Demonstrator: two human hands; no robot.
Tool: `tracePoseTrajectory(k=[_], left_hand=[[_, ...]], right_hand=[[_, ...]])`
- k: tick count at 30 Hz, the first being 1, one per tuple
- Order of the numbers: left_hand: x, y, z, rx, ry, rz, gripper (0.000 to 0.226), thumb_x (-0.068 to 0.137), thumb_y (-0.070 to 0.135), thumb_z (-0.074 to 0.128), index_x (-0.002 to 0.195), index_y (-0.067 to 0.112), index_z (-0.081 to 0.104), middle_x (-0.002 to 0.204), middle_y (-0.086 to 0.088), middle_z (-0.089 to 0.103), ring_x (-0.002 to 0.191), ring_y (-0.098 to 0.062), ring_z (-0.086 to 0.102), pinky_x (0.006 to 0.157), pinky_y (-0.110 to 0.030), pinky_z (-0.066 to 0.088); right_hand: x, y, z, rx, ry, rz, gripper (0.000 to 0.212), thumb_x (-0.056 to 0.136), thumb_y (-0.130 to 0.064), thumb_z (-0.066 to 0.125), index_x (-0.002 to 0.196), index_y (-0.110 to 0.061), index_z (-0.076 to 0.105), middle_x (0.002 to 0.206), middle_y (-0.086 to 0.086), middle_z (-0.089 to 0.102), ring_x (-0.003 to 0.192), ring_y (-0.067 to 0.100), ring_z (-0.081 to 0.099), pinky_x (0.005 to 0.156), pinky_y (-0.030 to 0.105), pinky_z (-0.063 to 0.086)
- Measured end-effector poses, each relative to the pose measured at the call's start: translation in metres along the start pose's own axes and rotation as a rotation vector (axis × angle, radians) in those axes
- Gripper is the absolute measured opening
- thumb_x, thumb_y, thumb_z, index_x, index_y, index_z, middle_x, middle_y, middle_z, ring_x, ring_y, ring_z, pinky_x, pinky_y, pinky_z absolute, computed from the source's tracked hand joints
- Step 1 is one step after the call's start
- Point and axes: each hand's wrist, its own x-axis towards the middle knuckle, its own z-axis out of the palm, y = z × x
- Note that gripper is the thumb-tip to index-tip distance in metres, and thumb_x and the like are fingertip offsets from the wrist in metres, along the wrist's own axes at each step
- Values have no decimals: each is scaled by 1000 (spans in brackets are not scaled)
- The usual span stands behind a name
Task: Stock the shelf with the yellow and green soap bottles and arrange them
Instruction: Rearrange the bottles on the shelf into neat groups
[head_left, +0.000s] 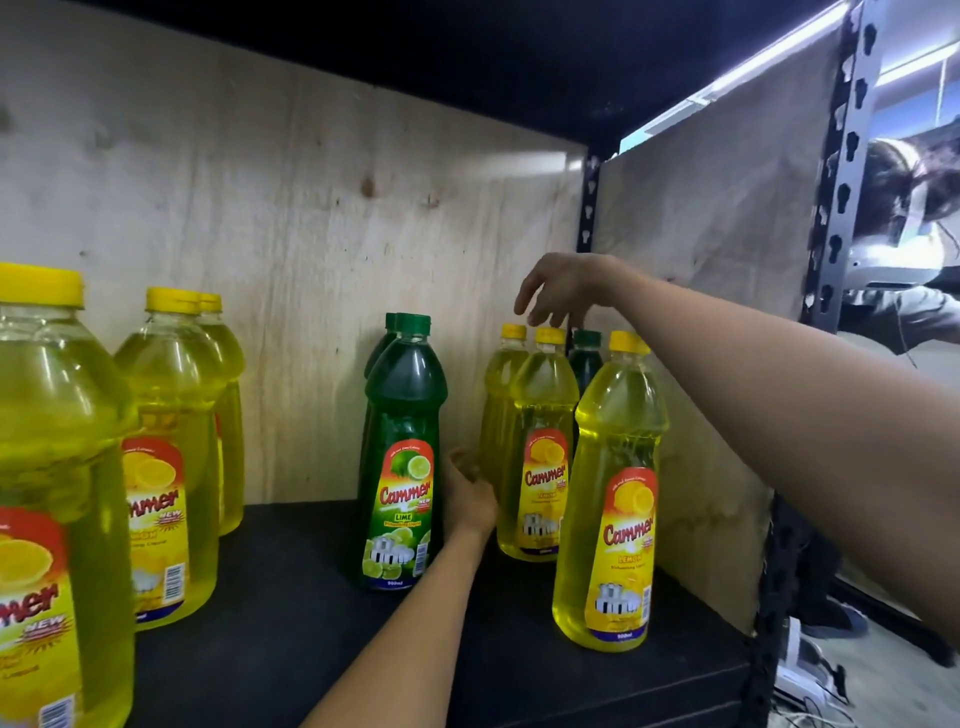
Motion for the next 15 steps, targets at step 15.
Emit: tracePoseTrajectory(k=[15], left_hand=[[29,-18,10,-176,-121,-120,52,96,3,54,144,25,49,134,-6,62,119,-23,61,98,-40,52]], right_hand=[[38,-28,25,-337,-92,153,47,83,-34,78,121,-8,68,109,11,74,106,31,69,100,49,50]])
